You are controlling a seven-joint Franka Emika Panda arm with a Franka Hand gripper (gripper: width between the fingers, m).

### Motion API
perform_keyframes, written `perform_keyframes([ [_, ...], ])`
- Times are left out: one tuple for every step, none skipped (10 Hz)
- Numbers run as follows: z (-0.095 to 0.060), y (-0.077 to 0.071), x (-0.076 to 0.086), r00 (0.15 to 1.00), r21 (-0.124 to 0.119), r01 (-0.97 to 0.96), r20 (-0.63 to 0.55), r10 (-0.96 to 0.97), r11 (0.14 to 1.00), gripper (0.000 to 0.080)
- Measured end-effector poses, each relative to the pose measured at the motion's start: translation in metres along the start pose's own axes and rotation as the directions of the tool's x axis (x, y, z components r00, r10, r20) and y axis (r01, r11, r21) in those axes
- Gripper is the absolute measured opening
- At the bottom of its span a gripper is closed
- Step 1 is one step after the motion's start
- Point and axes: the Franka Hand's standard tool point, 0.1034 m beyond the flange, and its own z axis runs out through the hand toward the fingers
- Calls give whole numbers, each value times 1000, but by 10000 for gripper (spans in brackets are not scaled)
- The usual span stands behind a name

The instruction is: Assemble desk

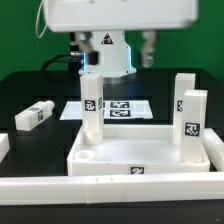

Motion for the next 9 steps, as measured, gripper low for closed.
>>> perform_keyframes([
  [-3,32,-4,990,3,142,12,-142,990,649],
  [-1,58,-1,955,0,294,21,-294,956,649],
  [4,84,4,927,-4,374,32,-374,927,649],
  [5,89,4,933,1,357,36,-357,934,649],
  [6,86,3,931,2,362,39,-362,932,649],
  [6,86,2,931,5,363,52,-362,932,649],
  [11,94,1,931,15,356,74,-356,934,649],
  [20,117,0,936,27,316,154,-316,948,649],
  [27,140,0,929,32,283,240,-282,959,649],
])
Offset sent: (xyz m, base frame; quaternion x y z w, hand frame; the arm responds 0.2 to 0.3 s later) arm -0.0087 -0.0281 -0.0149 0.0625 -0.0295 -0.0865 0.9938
